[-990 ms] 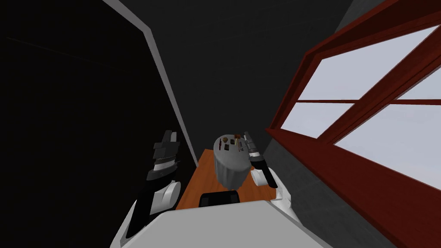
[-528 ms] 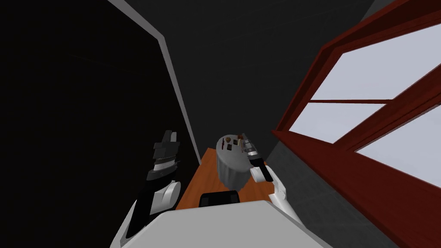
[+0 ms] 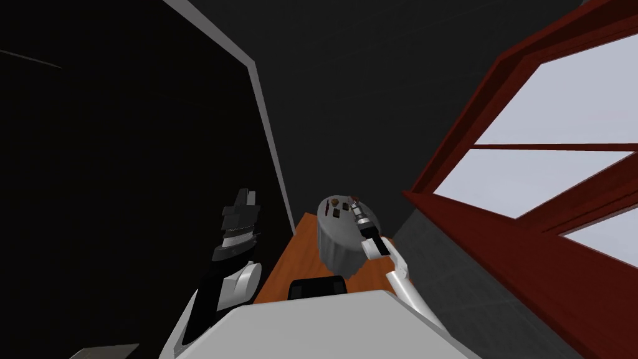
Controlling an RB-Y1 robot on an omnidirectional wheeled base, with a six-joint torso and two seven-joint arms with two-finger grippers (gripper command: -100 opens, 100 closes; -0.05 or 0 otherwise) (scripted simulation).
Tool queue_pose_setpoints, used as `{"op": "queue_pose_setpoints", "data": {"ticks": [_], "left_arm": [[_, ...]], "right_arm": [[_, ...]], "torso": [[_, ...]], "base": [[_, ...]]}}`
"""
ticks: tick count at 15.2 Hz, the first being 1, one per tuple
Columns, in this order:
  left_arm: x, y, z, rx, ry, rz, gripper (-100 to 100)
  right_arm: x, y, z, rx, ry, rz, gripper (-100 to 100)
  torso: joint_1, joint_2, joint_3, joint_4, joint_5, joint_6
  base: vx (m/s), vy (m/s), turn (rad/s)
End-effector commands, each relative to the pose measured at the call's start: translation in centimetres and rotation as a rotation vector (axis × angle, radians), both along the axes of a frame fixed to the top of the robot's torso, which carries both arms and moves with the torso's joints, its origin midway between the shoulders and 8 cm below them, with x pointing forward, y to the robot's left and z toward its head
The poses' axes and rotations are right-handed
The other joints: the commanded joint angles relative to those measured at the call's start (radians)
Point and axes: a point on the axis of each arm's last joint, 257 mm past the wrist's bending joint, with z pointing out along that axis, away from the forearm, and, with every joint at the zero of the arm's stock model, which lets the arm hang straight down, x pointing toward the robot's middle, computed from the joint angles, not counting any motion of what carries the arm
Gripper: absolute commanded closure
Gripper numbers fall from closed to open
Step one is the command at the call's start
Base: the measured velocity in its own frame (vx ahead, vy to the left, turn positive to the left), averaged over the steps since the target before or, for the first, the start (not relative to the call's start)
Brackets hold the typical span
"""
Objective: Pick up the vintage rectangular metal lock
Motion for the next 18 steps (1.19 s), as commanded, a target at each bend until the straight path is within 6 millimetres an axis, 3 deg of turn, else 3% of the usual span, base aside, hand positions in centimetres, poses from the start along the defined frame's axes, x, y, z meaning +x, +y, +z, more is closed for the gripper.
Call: {"op": "queue_pose_setpoints", "data": {"ticks": [1,6,8,13,18], "left_arm": [[0.0,0.0,0.0,0.0,0.0,0.0,0],[0.0,0.0,0.0,0.0,0.0,0.0,0],[0.0,0.0,0.0,0.0,0.0,0.0,0],[0.0,0.0,0.0,0.0,0.0,0.0,0],[0.0,0.0,0.0,0.0,0.0,0.0,0]], "right_arm": [[0.7,-0.6,-1.7,-0.038,0.035,-0.019,-100],[2.4,-2.3,-4.4,-0.143,0.098,-0.061,-100],[2.4,-3.0,-6.4,-0.144,0.137,-0.071,-100],[3.0,-4.4,-8.8,-0.197,0.192,-0.097,-100],[4.0,-7.1,-11.7,-0.3,0.266,-0.141,-100]], "torso": [[0.0,0.0,0.0,0.0,0.0,0.0],[0.0,0.0,0.0,0.0,0.0,0.001],[0.0,0.0,0.0,0.0,0.0,0.0],[0.0,0.0,0.0,0.0,0.0,0.001],[0.0,-0.001,0.0,0.0,0.0,0.0]], "base": [[-0.021,0.004,0.237],[-0.021,0.004,0.17],[-0.018,0.005,0.159],[-0.01,0.005,0.097],[-0.01,0.007,0.195]]}}
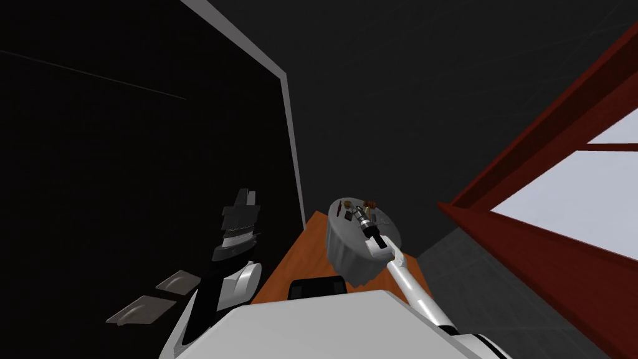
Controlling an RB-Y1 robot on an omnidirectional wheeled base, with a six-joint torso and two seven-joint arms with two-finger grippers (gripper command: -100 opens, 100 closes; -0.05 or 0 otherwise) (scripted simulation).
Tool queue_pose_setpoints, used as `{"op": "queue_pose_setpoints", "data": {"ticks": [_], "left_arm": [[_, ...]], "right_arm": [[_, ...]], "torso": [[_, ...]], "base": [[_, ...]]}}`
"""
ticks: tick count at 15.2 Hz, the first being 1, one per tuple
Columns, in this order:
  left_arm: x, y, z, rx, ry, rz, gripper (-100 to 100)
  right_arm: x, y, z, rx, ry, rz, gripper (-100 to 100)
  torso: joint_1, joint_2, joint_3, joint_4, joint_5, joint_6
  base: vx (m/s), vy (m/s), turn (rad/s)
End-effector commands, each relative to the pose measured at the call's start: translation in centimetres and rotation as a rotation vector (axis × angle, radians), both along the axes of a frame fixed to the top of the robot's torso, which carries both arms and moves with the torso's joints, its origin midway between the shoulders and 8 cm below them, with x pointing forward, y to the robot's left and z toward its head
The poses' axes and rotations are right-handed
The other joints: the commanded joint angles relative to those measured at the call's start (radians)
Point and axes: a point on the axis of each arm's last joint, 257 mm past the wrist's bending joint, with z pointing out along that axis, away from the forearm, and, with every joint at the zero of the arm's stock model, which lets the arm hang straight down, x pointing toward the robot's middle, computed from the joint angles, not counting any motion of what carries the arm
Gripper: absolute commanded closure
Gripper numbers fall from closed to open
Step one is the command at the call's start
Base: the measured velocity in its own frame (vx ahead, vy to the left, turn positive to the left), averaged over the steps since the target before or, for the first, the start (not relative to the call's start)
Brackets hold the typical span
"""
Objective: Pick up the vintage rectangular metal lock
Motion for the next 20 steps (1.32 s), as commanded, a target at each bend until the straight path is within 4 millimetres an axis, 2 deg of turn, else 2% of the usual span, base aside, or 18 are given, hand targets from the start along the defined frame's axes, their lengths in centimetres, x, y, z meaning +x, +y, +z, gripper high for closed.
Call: {"op": "queue_pose_setpoints", "data": {"ticks": [1,2,3,5,6,9,10,12,13,14,17,20], "left_arm": [[0.0,0.0,0.0,0.0,0.0,0.0,0],[0.0,0.0,0.0,0.0,0.0,0.0,0],[0.0,0.0,0.0,0.0,0.0,0.0,0],[0.0,0.0,0.0,0.0,0.0,0.0,0],[0.0,0.0,0.0,0.0,0.0,0.0,0],[0.0,0.0,0.0,0.0,0.0,0.0,0],[0.0,0.0,0.0,0.0,0.0,0.0,0],[0.0,0.0,0.0,0.0,0.0,0.0,0],[0.0,0.0,0.0,0.0,0.0,0.0,0],[0.0,0.0,0.0,0.0,0.0,0.0,0],[0.0,0.0,0.0,0.0,0.0,0.0,0],[0.0,0.0,0.0,0.0,0.0,0.0,0]], "right_arm": [[0.0,-0.9,-1.8,-0.019,0.04,-0.017,-100],[0.5,-2.0,-2.2,-0.069,0.058,-0.031,-100],[0.2,-2.5,-3.4,-0.069,0.082,-0.04,-100],[0.1,-2.8,-4.0,-0.069,0.096,-0.045,-100],[0.5,-3.9,-4.2,-0.117,0.11,-0.057,-100],[0.0,-4.7,-6.0,-0.117,0.148,-0.07,-100],[0.2,-6.1,-6.5,-0.163,0.171,-0.086,-100],[-0.3,-6.7,-7.9,-0.163,0.2,-0.096,-100],[0.0,-7.9,-7.8,-0.207,0.212,-0.107,-100],[-0.6,-8.5,-9.2,-0.206,0.242,-0.117,-100],[-0.9,-10.3,-10.2,-0.247,0.28,-0.138,-100],[-2.0,-12.6,-12.4,-0.283,0.347,-0.167,-100]], "torso": [[0.0,0.0,0.0,0.0,0.0,0.0],[0.0,0.0,0.0,0.0,0.0,0.0],[0.0,0.0,0.0,0.0,0.0,0.0],[0.0,0.0,0.0,0.0,0.0,0.001],[0.0,0.0,0.0,0.0,0.0,0.001],[0.0,-0.001,0.0,0.0,0.0,0.001],[0.0,-0.001,0.0,0.0,0.0,0.001],[0.0,-0.001,0.0,0.0,0.0,0.0],[0.0,-0.001,-0.001,0.0,0.0,0.001],[0.0,-0.001,-0.001,0.0,0.0,0.0],[0.0,-0.001,-0.001,0.0,0.0,0.0],[0.0,-0.002,-0.001,0.0,0.0,0.0]], "base": [[-0.006,0.002,0.092],[-0.007,0.009,0.192],[-0.005,0.009,0.232],[-0.001,0.001,0.047],[-0.002,0.01,0.171],[0.0,0.004,0.111],[0.003,0.009,0.186],[0.005,0.004,0.167],[0.007,0.007,0.143],[0.01,0.008,0.21],[0.011,0.006,0.188],[0.016,0.004,0.158]]}}
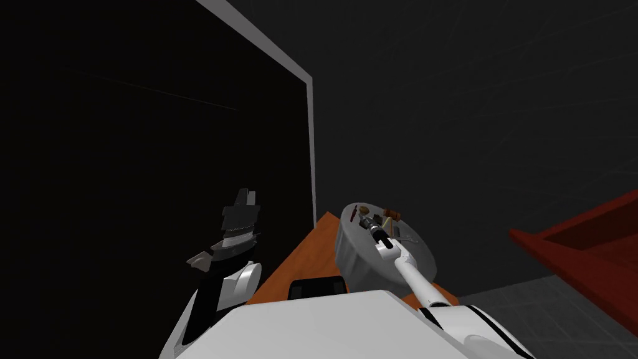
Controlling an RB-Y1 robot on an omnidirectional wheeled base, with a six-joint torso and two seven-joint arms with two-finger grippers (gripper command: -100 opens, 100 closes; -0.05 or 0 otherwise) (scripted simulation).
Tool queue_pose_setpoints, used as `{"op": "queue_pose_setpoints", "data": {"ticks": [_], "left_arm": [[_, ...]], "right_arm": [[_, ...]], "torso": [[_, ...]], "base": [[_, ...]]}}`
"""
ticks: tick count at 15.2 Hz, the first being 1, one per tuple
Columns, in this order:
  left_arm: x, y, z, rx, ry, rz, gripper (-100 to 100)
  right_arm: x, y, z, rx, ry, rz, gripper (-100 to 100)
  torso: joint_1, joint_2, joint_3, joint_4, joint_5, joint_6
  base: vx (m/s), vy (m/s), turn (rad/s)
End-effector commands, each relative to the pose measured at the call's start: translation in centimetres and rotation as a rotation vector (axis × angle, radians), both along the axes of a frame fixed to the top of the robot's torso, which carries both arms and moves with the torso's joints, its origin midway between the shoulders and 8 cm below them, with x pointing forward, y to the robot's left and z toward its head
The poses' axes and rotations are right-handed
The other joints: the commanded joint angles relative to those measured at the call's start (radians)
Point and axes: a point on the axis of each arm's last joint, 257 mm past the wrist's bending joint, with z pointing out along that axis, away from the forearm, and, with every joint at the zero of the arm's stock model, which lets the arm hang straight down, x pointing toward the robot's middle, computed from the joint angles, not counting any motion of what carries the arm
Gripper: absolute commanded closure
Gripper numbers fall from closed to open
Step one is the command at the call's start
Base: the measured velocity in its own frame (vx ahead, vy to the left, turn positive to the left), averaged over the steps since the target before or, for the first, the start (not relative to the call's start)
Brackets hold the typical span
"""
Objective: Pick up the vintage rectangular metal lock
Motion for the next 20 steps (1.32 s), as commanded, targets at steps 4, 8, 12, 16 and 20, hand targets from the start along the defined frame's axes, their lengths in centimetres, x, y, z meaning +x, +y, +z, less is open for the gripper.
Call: {"op": "queue_pose_setpoints", "data": {"ticks": [4,8,12,16,20], "left_arm": [[0.0,0.0,0.0,0.0,0.0,0.0,0],[0.0,0.0,0.0,0.0,0.0,0.0,0],[0.0,0.0,0.0,0.0,0.0,0.0,0],[0.0,0.0,0.0,0.0,0.0,0.0,0],[0.0,0.0,0.0,0.0,0.0,0.0,0]], "right_arm": [[-2.2,-4.8,-3.1,-0.078,0.115,-0.059,-100],[-3.9,-7.0,-5.0,-0.103,0.177,-0.09,-100],[-5.2,-8.7,-6.0,-0.127,0.221,-0.113,-100],[-6.5,-10.4,-6.9,-0.147,0.261,-0.135,-100],[-9.1,-13.3,-8.3,-0.18,0.334,-0.175,-100]], "torso": [[0.0,0.0,0.0,0.0,0.0,0.0],[0.0,0.0,0.0,0.0,0.0,0.0],[0.0,0.0,0.0,0.0,0.0,0.001],[0.0,0.0,0.0,0.0,0.0,0.0],[0.0,0.0,0.0,0.0,0.0,0.0]], "base": [[0.019,0.003,0.168],[0.022,0.0,0.148],[0.021,0.003,0.109],[0.011,0.003,0.091],[0.016,0.003,0.112]]}}
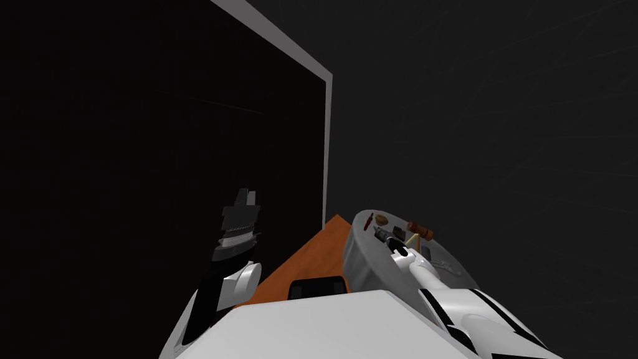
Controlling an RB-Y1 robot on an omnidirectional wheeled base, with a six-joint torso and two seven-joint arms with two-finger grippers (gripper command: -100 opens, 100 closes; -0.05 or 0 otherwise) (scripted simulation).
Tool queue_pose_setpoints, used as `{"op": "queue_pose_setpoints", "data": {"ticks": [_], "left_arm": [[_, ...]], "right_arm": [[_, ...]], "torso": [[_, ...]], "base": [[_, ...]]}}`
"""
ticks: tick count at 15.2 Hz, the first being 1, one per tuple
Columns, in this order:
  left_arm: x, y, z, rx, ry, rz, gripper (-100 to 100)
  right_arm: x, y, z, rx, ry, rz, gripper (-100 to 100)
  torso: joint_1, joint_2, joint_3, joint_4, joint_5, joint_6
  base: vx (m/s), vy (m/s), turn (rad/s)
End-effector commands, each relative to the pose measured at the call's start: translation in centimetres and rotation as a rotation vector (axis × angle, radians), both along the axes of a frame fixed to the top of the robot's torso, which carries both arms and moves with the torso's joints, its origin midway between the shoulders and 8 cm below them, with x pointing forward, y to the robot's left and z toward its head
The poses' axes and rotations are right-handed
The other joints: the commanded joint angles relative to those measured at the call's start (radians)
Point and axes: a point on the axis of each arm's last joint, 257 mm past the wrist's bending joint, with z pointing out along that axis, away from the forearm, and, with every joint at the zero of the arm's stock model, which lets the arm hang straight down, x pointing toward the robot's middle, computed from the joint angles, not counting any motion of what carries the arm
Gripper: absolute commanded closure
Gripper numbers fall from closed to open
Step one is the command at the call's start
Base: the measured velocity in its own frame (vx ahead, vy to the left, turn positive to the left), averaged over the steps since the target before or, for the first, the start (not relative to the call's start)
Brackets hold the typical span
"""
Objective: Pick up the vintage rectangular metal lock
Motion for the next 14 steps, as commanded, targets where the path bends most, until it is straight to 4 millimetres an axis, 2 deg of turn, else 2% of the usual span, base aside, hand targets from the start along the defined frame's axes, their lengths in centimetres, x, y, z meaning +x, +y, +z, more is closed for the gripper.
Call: {"op": "queue_pose_setpoints", "data": {"ticks": [1,2,3,6,9,11,12,14], "left_arm": [[0.0,0.0,0.0,0.0,0.0,0.0,0],[0.0,0.0,0.0,0.0,0.0,0.0,0],[0.0,0.0,0.0,0.0,0.0,0.0,0],[0.0,0.0,0.0,0.0,0.0,0.0,0],[0.0,0.0,0.0,0.0,0.0,0.0,0],[0.0,0.0,0.0,0.0,0.0,0.0,0],[0.0,0.0,0.0,0.0,0.0,0.0,0],[0.0,0.0,0.0,0.0,0.0,0.0,0]], "right_arm": [[-2.4,-2.3,-1.0,-0.027,0.061,-0.035,-100],[-2.4,-2.3,-1.0,-0.027,0.061,-0.035,-100],[-4.5,-4.3,-1.7,-0.047,0.109,-0.066,-100],[-4.2,-4.2,-1.5,-0.047,0.104,-0.062,-100],[-6.2,-5.7,-2.3,-0.058,0.146,-0.09,-100],[-5.9,-5.4,-2.2,-0.056,0.137,-0.082,-100],[-5.4,-4.2,-2.7,-0.05,0.143,-0.069,-100],[-5.4,-4.2,-2.7,-0.05,0.143,-0.069,-100]], "torso": [[0.0,0.0,0.0,0.0,0.0,0.0],[0.0,-0.001,0.0,0.0,0.0,0.0],[0.0,-0.001,0.0,0.0,0.0,0.001],[0.0,-0.001,-0.001,0.0,0.0,0.001],[0.0,0.001,0.0,0.0,0.0,0.001],[0.0,0.0,0.0,0.0,0.0,0.001],[0.0,0.001,0.0,0.0,0.0,0.001],[-0.002,0.001,0.001,0.0,0.0,0.001]], "base": [[0.036,0.009,0.272],[0.041,0.004,0.175],[0.053,0.006,0.193],[0.037,0.0,0.071],[0.01,0.002,0.049],[0.017,-0.002,0.066],[0.009,-0.027,-0.037],[0.007,-0.037,-0.033]]}}
